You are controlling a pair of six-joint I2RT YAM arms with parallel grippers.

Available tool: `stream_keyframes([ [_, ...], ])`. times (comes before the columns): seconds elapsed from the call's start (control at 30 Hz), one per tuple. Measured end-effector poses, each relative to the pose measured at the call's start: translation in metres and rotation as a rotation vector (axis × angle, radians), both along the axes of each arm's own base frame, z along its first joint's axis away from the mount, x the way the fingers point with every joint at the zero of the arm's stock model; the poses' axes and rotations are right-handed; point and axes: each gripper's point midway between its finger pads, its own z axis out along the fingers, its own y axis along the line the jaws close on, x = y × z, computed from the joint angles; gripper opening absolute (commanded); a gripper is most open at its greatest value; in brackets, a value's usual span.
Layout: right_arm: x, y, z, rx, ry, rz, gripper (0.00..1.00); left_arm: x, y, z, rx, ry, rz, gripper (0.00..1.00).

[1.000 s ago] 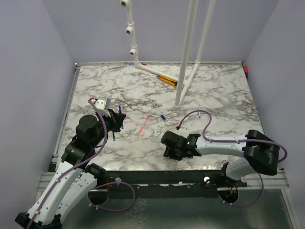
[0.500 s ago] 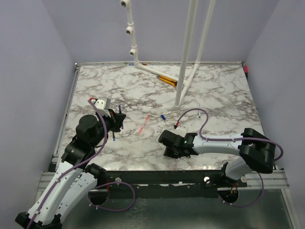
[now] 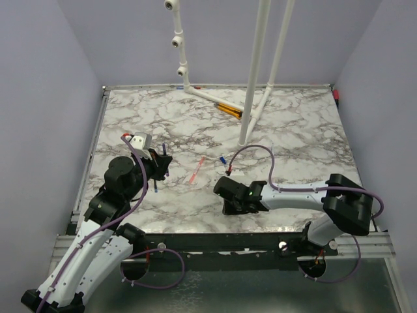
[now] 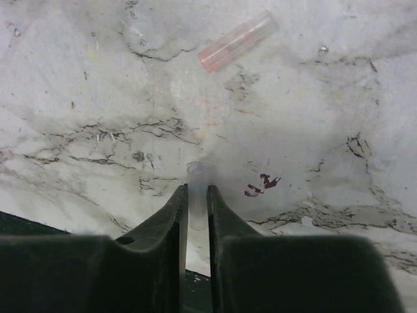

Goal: Insert the pens into the pen caps

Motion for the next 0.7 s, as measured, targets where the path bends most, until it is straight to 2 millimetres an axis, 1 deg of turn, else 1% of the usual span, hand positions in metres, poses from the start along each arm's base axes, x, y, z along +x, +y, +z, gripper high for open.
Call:
stream_keyframes([
  [0.07, 0.0, 0.002, 0.0, 0.003, -0.007, 0.031, 0.03, 0.0, 0.0, 0.0, 0.001, 0.001, 0.0, 0.0],
  [0.1, 0.0, 0.003, 0.0, 0.004, -0.009, 0.042, 0.01, 0.0, 0.0, 0.0, 0.001, 0.001, 0.0, 0.0],
  [0.33, 0.001, 0.004, 0.001, -0.012, -0.026, 0.094, 0.0, 0.0, -0.001, -0.002, 0.003, 0.006, -0.004, 0.0],
  [0.47, 0.002, -0.003, 0.005, -0.044, -0.043, 0.122, 0.0, 0.0, -0.003, -0.003, 0.002, 0.011, -0.016, 0.0],
  [0.57, 0.006, -0.005, 0.02, -0.04, -0.081, 0.14, 0.0, -0.002, -0.006, -0.003, 0.0, 0.016, -0.036, 0.0],
  [0.63, 0.01, -0.003, 0.035, -0.018, -0.117, 0.151, 0.0, -0.003, -0.01, -0.004, -0.002, 0.023, -0.057, 0.0],
  [0.7, 0.016, 0.002, 0.056, 0.017, -0.167, 0.161, 0.0, -0.005, -0.014, -0.006, -0.005, 0.032, -0.084, 0.0],
])
